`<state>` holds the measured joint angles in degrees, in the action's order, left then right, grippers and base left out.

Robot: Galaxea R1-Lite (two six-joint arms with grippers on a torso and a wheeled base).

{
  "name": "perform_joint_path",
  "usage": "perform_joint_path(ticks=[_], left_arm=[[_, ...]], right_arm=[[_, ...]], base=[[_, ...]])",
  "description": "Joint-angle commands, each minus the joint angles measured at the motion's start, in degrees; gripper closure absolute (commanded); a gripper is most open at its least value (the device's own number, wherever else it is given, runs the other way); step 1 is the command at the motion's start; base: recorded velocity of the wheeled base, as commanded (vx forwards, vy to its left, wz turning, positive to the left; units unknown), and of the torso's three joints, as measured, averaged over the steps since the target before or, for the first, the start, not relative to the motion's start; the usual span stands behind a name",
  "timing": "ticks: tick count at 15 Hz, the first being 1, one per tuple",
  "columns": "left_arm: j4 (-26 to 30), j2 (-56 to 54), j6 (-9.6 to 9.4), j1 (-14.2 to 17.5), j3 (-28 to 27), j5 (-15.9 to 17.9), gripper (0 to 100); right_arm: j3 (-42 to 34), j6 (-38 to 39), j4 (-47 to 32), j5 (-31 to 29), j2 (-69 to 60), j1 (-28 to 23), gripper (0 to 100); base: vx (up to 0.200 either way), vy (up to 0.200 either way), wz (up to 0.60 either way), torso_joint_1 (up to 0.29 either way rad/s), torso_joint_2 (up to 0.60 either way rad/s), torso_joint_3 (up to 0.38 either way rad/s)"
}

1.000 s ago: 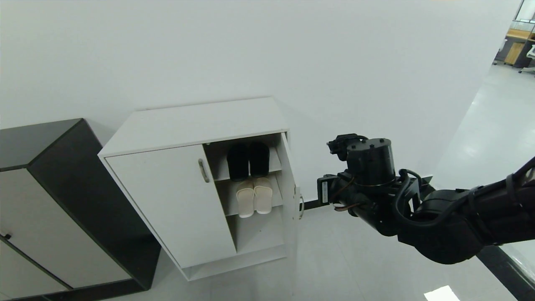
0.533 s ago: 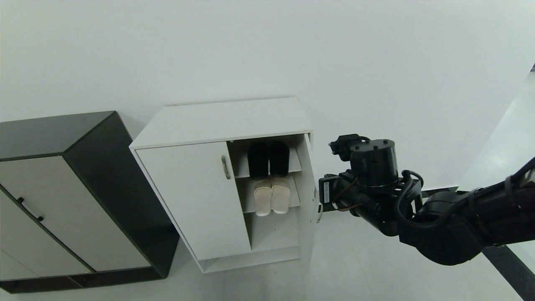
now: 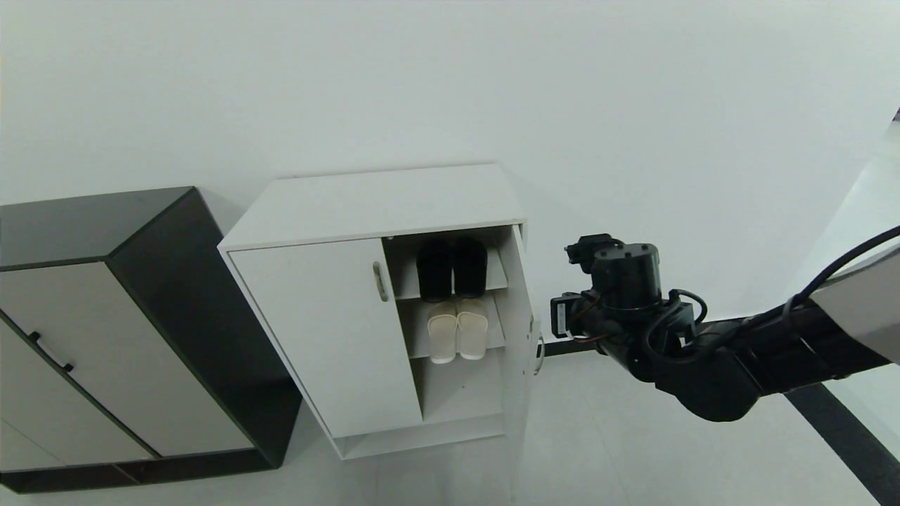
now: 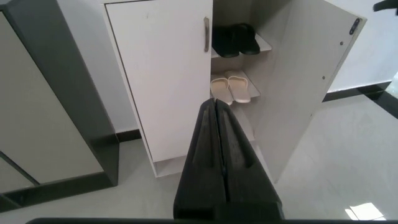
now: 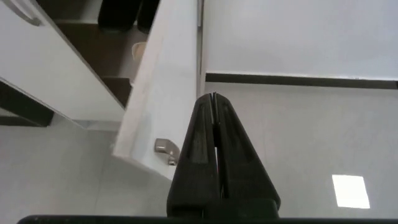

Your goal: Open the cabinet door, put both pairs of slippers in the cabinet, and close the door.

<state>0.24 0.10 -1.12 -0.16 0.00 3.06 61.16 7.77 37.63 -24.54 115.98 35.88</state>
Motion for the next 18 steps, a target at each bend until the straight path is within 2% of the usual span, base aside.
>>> perform_joint_path(ticks=[1, 6, 9, 12, 16, 18], left_arm=[[0.02, -0.01, -0.02, -0.02, 0.00, 0.02, 100], [0.02, -0.01, -0.02, -0.02, 0.00, 0.02, 100], [0.02, -0.01, -0.02, -0.02, 0.00, 0.02, 100], [0.02, -0.01, -0.02, -0.02, 0.00, 0.02, 100], [0.02, -0.01, 0.07, -0.02, 0.00, 0.02, 100], [0.02, -0.01, 0.07, -0.02, 0.00, 0.02, 100]], right_arm=[[1.68, -0.03, 1.39, 0.02, 4.52, -0.19, 100], [2.56, 0.50, 1.48, 3.45, 5.66, 1.92, 100], [1.95, 1.99, 4.64, 5.03, 5.40, 5.17, 100], [0.54, 2.08, 5.43, 5.20, 4.34, 5.96, 100], [-1.75, 3.31, 5.43, 11.36, 2.06, 7.63, 100], [-2.45, 3.48, 5.35, 11.53, 1.26, 8.24, 100]], base=[[0.000, 0.000, 0.00, 0.000, 0.00, 0.000], [0.000, 0.000, 0.00, 0.000, 0.00, 0.000], [0.000, 0.000, 0.00, 0.000, 0.00, 0.000], [0.000, 0.000, 0.00, 0.000, 0.00, 0.000], [0.000, 0.000, 0.00, 0.000, 0.00, 0.000], [0.000, 0.000, 0.00, 0.000, 0.00, 0.000]])
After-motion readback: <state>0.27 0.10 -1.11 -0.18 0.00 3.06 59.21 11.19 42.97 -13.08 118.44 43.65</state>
